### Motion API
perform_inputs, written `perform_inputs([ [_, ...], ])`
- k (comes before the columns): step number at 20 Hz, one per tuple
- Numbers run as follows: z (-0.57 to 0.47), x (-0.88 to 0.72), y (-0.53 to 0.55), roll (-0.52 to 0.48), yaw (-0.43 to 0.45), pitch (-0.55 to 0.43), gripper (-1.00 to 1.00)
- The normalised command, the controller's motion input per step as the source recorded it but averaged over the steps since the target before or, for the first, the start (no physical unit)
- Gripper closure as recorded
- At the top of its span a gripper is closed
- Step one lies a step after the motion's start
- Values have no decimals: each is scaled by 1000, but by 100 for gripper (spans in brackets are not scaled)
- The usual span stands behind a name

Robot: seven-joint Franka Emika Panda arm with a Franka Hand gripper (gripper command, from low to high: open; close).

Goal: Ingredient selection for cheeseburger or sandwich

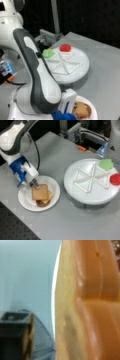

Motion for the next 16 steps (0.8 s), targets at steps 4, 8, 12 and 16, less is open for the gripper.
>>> perform_inputs([
  [4, -54, 102, -119, 194, 54, -126, -100],
  [8, -52, 92, -118, 192, 66, -123, -100],
  [12, -50, 66, -107, 190, 69, -120, -100],
  [16, -41, 30, -92, 187, 68, -118, -100],
])
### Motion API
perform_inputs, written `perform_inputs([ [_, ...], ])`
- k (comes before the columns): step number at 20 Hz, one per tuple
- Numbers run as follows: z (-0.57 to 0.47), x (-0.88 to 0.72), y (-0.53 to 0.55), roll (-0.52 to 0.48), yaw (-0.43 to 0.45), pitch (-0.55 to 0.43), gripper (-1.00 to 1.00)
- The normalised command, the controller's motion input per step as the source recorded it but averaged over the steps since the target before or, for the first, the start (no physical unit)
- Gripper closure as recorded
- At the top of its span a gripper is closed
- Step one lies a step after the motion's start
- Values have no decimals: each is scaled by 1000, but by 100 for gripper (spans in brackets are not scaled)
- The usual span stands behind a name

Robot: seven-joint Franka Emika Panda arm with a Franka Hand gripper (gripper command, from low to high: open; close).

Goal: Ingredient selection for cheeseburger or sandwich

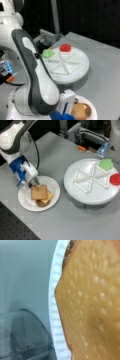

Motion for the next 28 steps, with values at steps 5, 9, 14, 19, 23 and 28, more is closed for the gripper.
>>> perform_inputs([
  [5, -40, -4, -50, 51, -16, -152, -100],
  [9, -54, -55, 59, -561, -272, -248, -100],
  [14, -102, -172, 357, -938, -308, -288, -100],
  [19, -135, -306, 701, -918, -306, -265, -100],
  [23, -56, -432, 709, -695, -285, -125, -100],
  [28, 143, -387, 416, -494, -206, 45, -100],
])
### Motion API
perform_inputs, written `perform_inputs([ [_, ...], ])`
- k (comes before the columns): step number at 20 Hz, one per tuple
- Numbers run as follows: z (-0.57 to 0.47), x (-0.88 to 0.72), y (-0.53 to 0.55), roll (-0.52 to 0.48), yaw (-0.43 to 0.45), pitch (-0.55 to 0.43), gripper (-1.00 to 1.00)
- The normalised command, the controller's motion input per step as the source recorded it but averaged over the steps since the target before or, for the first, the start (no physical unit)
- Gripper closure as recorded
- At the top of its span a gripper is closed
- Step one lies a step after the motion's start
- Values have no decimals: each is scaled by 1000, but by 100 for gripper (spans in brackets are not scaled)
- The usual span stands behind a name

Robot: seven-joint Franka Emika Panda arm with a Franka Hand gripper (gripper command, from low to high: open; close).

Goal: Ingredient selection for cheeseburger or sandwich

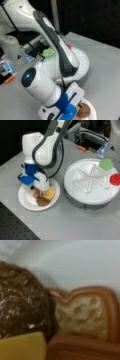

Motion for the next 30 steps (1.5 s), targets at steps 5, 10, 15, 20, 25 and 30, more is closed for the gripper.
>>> perform_inputs([
  [5, 214, -88, 74, -327, -44, 118, -100],
  [10, 257, 79, -96, -221, 66, 143, -100],
  [15, 411, 9, -157, -167, 114, 208, -100],
  [20, 462, -42, -18, -108, 94, 325, -100],
  [25, 476, -13, 87, -61, 90, 342, -100],
  [30, 307, 73, 68, -45, 51, 272, -100],
])
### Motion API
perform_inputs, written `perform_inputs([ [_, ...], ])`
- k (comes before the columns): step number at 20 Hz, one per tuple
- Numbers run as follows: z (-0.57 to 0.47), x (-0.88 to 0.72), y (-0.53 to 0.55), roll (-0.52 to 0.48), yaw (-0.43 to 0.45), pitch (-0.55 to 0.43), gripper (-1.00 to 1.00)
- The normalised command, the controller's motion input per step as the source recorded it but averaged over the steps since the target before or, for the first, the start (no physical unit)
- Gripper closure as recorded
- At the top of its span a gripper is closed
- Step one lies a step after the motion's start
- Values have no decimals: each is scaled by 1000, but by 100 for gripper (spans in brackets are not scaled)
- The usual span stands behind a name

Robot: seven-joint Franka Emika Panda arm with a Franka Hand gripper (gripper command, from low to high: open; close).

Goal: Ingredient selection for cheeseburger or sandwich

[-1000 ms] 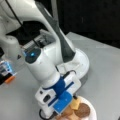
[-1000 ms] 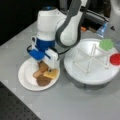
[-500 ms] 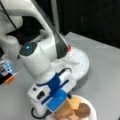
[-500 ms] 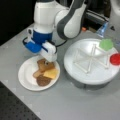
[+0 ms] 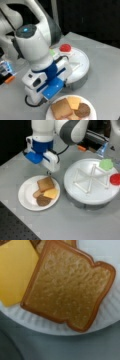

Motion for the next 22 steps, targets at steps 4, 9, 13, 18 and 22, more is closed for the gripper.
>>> perform_inputs([
  [4, 183, 2, 145, -51, -13, 152, -100],
  [9, 193, -206, 210, -58, 19, 106, -100],
  [13, 109, -360, 235, -136, 77, 136, -100],
  [18, -18, -315, 251, -204, 40, 108, -100],
  [22, -35, -227, 196, -277, 39, 63, -100],
])
